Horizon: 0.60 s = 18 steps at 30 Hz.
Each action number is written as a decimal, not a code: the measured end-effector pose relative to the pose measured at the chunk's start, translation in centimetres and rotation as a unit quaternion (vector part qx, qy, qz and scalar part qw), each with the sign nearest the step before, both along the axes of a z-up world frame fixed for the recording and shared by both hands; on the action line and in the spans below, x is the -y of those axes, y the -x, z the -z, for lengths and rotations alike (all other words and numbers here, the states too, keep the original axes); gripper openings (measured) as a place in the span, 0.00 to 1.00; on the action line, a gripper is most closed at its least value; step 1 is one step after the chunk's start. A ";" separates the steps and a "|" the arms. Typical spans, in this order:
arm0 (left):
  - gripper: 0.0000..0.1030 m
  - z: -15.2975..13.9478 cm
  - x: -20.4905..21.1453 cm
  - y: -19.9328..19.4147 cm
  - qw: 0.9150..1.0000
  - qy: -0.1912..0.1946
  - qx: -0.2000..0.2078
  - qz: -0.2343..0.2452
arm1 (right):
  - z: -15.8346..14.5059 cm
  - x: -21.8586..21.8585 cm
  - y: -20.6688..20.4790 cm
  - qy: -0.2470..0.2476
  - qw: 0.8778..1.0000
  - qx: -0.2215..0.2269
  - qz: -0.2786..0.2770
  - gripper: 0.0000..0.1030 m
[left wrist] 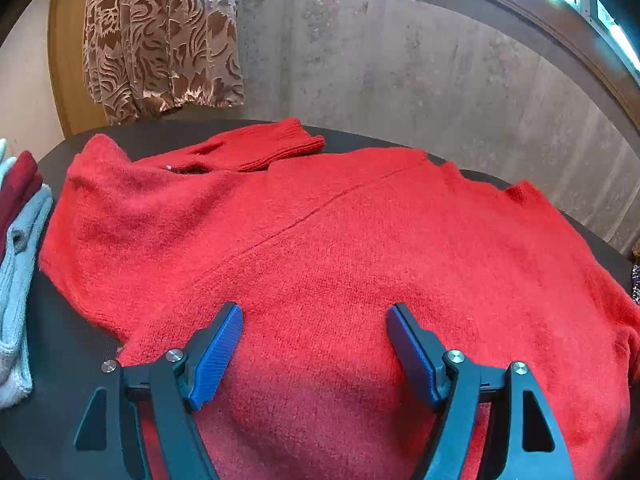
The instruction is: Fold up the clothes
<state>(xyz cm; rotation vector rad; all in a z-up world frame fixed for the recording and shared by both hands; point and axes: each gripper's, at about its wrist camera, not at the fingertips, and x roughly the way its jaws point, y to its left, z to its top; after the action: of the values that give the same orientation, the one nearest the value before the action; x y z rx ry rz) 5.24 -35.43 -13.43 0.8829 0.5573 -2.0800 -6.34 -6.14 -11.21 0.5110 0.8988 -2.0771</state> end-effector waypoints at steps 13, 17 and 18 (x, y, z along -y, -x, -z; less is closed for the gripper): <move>0.74 -0.1 0.2 0.6 1.000 0.000 0.001 -0.001 | 3.8 -7.7 6.7 -0.211 0.973 -0.094 0.012 1.00; 0.74 -0.2 0.4 0.6 1.000 -0.001 0.000 0.000 | 2.7 -6.8 11.3 -0.193 0.978 0.043 0.068 0.95; 0.74 -0.2 0.4 0.7 1.000 -0.001 -0.001 0.000 | 2.1 -6.8 12.6 -0.176 0.975 0.101 0.088 0.68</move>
<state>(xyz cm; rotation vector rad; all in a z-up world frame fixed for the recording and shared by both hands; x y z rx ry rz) 4.58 -35.81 -13.19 0.8815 0.5600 -2.0804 -18.95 0.65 -13.30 1.0028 1.1404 -1.9800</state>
